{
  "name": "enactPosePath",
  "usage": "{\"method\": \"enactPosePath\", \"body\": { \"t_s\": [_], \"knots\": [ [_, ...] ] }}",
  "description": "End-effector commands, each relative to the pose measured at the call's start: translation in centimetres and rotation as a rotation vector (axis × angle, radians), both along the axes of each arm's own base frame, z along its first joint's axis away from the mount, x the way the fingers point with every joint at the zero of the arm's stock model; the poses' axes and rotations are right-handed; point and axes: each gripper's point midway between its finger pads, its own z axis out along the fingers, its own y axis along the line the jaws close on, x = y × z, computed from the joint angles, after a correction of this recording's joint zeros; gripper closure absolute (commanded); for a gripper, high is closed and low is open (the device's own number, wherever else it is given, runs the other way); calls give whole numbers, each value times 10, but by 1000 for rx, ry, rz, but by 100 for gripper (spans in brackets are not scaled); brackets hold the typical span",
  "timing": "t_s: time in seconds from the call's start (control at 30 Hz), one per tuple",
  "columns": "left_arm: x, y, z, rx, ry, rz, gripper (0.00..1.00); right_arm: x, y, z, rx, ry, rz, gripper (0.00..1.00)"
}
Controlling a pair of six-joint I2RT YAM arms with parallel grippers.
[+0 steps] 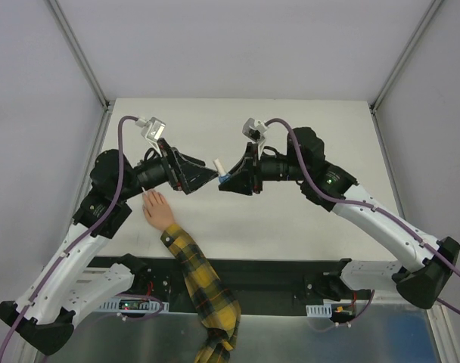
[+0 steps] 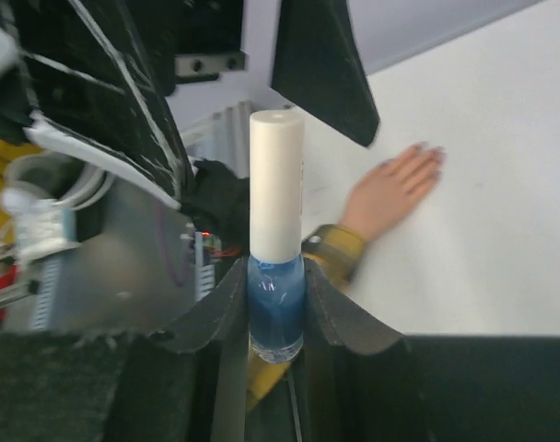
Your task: Paint the nails
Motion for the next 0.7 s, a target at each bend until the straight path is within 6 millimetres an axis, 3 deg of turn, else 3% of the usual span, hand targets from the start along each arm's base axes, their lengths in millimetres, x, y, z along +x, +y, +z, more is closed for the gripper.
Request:
{"method": "enactPosePath", "body": {
  "t_s": [0.0,0.07,0.33,0.67],
  "knots": [
    [-35,-11,40,-153,-164,-208,14,-55,-8,54,165,87,303,100],
    [-39,-12,42,-173,-173,-241,14,-58,-9,63,187,95,319,100],
    [-53,-14,57,-200,-226,-315,21,-60,-4,67,218,126,365,99],
    [-54,-18,48,-169,-179,-362,32,-47,7,59,218,169,323,99]
  ]
}}
